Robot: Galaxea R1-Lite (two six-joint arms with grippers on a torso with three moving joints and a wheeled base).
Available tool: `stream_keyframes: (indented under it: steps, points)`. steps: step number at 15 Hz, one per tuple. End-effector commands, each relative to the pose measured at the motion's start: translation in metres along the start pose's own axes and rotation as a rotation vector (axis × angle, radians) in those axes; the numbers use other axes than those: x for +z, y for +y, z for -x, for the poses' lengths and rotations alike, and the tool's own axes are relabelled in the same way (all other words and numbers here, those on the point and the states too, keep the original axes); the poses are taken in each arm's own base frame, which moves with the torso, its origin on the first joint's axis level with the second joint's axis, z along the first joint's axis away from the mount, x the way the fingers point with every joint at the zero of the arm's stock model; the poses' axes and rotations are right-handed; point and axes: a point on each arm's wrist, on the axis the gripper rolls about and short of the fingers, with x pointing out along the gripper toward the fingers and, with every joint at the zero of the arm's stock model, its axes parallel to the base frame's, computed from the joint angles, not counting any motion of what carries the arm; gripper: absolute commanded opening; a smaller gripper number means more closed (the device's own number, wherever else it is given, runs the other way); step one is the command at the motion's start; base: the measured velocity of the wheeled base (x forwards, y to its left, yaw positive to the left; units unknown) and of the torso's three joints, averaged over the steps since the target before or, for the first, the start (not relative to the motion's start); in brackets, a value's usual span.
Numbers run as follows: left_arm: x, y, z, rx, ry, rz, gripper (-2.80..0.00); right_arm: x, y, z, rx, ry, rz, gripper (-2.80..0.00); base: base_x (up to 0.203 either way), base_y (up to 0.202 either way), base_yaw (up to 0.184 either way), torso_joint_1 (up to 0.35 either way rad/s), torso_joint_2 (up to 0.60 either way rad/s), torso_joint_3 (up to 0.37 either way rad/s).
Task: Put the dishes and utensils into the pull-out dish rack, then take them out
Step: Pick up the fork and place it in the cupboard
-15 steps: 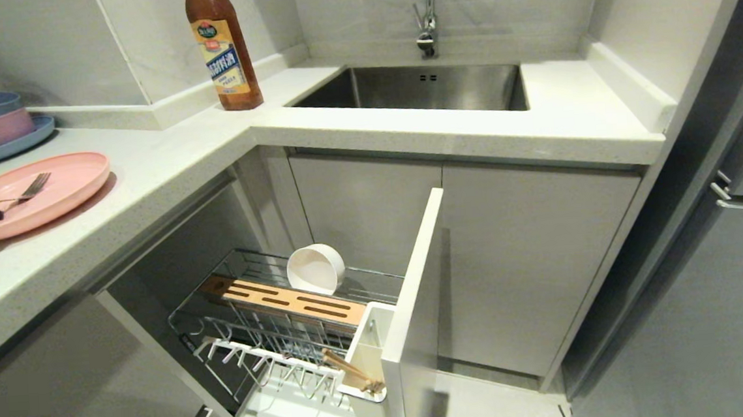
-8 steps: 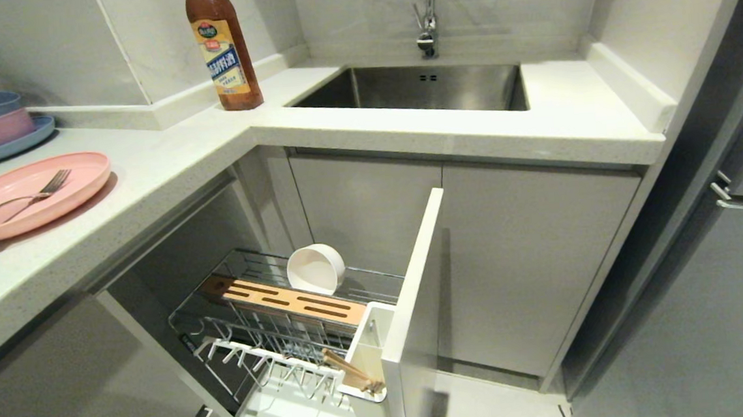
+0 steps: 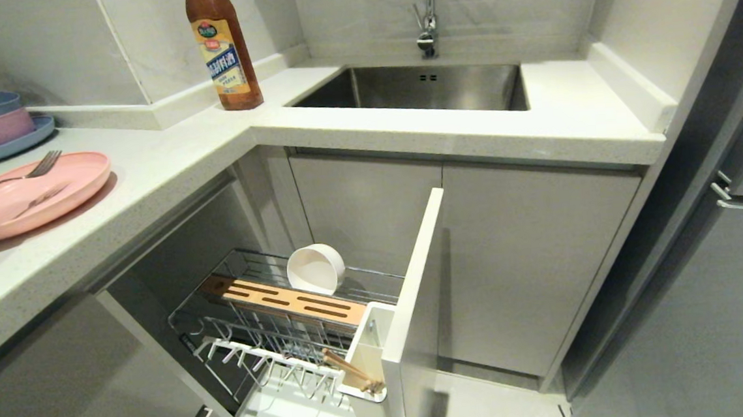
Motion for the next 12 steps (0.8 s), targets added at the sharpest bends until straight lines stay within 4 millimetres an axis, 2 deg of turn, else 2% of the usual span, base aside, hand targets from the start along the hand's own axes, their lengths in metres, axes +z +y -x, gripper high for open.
stream_keyframes:
  steps: [1, 3, 6, 10, 12]
  points:
    - [0.007, -0.022, 0.021, -0.001, -0.046, 0.021, -2.80, -0.001, 0.000, 0.000, 0.000, 0.002, 0.000, -2.80, 0.000, 0.000, 0.000, 0.000, 0.00, 0.000]
    - [0.013, -0.044, 0.037, -0.019, -0.086, 0.076, -2.80, -0.001, 0.000, 0.000, 0.000, 0.002, -0.001, -2.80, 0.000, 0.000, 0.000, 0.000, 0.00, 0.000]
    - [0.016, -0.088, 0.058, -0.126, -0.102, 0.169, -2.80, -0.001, 0.000, 0.000, 0.001, 0.003, -0.001, -2.80, 0.000, 0.000, 0.000, 0.000, 0.00, 0.000]
    - [-0.006, -0.139, 0.073, -0.335, 0.093, 0.231, -2.80, -0.001, 0.000, 0.000, 0.000, 0.003, -0.001, -2.80, 0.000, 0.000, 0.000, 0.000, 0.00, 0.000]
    - [-0.019, -0.156, 0.077, -0.431, 0.219, 0.237, -2.80, -0.001, 0.000, 0.000, 0.001, 0.003, 0.000, -2.80, 0.000, 0.000, 0.000, 0.000, 0.00, 0.000]
